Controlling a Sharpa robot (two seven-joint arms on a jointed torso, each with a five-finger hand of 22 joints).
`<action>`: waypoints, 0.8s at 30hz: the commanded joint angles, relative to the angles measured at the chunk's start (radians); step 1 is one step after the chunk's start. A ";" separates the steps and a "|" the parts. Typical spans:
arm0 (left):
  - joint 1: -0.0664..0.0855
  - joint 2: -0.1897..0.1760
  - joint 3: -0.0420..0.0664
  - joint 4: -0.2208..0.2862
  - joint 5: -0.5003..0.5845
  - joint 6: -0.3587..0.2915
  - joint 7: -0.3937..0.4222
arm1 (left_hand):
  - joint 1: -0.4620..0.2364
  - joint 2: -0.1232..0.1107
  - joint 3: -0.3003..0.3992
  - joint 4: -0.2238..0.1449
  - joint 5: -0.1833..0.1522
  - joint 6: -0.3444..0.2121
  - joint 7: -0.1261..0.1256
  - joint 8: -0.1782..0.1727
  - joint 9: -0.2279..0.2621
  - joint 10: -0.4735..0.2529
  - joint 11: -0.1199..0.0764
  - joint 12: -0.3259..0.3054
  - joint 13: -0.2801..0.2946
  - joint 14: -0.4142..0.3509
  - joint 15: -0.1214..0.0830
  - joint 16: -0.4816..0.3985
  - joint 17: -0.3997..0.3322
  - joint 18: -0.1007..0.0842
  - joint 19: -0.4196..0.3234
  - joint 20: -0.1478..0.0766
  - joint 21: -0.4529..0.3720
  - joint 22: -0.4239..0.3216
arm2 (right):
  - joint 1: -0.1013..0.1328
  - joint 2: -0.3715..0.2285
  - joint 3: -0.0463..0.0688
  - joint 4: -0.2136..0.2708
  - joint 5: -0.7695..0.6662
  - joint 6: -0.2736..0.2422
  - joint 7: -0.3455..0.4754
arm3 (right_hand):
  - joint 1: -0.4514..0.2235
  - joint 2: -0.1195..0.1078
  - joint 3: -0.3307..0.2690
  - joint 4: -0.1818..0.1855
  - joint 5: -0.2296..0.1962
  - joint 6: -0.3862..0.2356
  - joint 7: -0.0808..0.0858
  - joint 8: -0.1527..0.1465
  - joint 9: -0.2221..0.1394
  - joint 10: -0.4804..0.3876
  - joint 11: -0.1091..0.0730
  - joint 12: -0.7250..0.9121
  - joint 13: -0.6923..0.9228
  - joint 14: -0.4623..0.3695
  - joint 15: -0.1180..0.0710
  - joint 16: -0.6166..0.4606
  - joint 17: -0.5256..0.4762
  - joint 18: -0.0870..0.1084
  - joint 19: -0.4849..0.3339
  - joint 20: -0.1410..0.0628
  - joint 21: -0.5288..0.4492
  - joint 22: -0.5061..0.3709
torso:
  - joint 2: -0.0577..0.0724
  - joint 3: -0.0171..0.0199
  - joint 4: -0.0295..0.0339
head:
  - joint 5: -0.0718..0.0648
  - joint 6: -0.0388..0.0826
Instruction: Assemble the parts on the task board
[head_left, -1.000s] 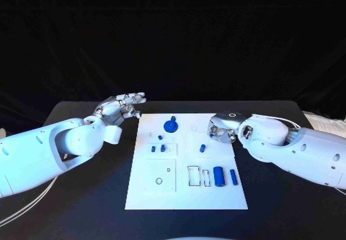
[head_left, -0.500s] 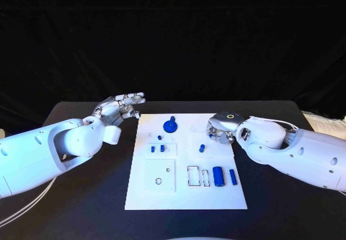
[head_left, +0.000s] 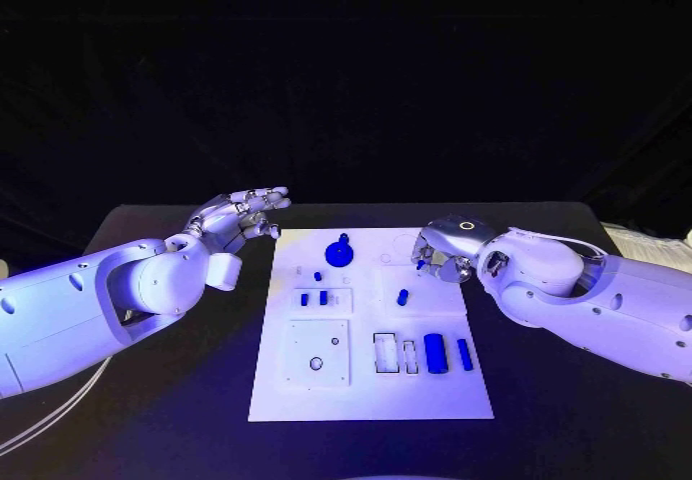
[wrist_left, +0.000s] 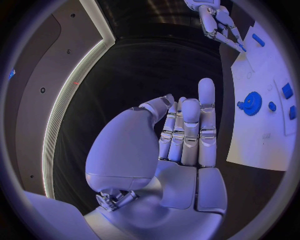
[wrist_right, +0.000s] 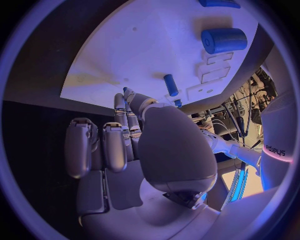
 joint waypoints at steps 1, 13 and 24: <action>0.000 0.002 0.001 0.001 -0.006 0.010 0.005 | -0.005 0.002 -0.003 -0.006 0.005 -0.007 0.003 0.003 -0.002 -0.008 -0.001 0.005 0.000 -0.003 0.006 -0.003 -0.003 0.018 -0.009 -0.001 -0.004 -0.002 | 0.004 -0.013 0.002 0.022 0.025 -0.020 -0.002 | -0.001 0.007 0.003 -0.003 -0.002 -0.001 0.004 -0.003 0.006 0.002 0.001 -0.005 -0.002 0.069 -0.003 0.001 0.068 -0.004 0.004 -0.005 0.005 0.001 | 0.001 0.0001 -0.0001 | 0.000 -0.001; 0.000 0.006 0.001 0.000 -0.006 0.013 0.005 | -0.007 0.002 -0.004 -0.008 0.005 -0.010 0.004 0.002 -0.002 -0.012 0.001 0.007 0.000 -0.004 0.007 -0.003 -0.004 0.018 -0.008 0.000 -0.006 -0.003 | 0.003 -0.015 0.007 0.152 0.045 -0.048 0.012 | 0.000 0.005 0.007 -0.007 -0.002 -0.002 0.006 -0.005 0.006 0.001 0.003 -0.006 -0.005 0.069 -0.001 0.001 0.069 -0.004 0.005 -0.005 0.006 0.002 | 0.001 0.0004 0.0034 | 0.011 -0.005; 0.000 0.012 0.001 0.004 -0.006 0.015 0.004 | -0.007 0.002 -0.004 -0.008 0.005 -0.010 0.004 0.002 -0.002 -0.012 0.001 0.007 0.000 -0.004 0.007 -0.003 -0.004 0.018 -0.008 0.000 -0.006 -0.003 | -0.055 0.081 0.000 0.203 0.046 -0.027 0.043 | 0.001 0.006 0.012 -0.013 0.000 -0.003 0.010 -0.008 0.007 0.000 0.005 -0.007 -0.008 0.069 0.000 0.001 0.068 -0.003 0.004 -0.004 0.005 0.000 | 0.001 -0.0031 0.0029 | 0.065 -0.025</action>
